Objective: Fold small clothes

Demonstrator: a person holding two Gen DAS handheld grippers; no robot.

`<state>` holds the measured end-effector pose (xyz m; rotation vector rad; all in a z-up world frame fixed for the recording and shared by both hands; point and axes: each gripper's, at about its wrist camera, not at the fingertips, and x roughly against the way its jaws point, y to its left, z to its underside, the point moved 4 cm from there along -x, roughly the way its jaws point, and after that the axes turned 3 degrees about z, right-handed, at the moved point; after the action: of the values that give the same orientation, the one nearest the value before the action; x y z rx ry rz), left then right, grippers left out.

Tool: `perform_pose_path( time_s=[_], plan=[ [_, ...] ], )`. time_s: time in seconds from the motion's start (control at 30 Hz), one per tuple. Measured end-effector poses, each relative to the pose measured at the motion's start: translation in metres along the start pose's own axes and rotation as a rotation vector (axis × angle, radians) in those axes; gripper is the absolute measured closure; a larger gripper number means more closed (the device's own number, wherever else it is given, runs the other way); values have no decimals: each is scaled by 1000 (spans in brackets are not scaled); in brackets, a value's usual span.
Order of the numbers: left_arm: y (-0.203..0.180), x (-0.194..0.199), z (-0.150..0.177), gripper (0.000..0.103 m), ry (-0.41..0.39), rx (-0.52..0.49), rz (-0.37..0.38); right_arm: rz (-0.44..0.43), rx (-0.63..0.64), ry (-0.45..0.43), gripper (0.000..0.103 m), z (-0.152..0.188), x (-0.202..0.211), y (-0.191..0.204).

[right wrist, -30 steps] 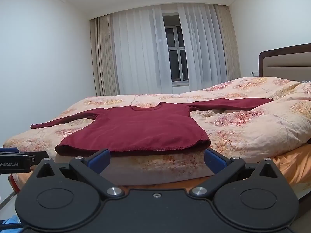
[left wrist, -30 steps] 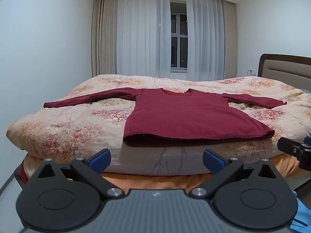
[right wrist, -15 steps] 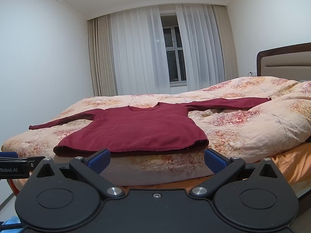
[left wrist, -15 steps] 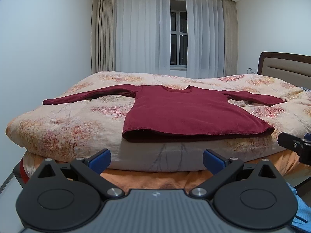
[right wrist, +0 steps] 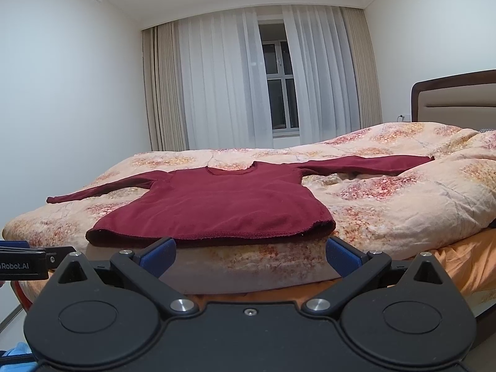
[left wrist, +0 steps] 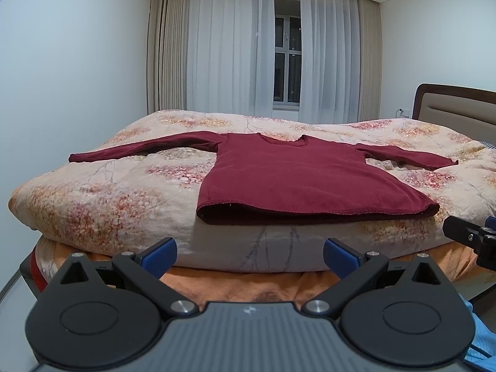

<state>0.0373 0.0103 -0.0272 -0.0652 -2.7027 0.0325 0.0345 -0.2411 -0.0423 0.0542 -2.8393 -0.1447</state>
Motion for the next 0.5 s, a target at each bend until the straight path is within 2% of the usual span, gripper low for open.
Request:
perform_pose_path(
  time_s=[0.5],
  plan=[
    [0,-2,4,0,12,4,-1,-2,7,2,0,2,-1,1]
  ],
)
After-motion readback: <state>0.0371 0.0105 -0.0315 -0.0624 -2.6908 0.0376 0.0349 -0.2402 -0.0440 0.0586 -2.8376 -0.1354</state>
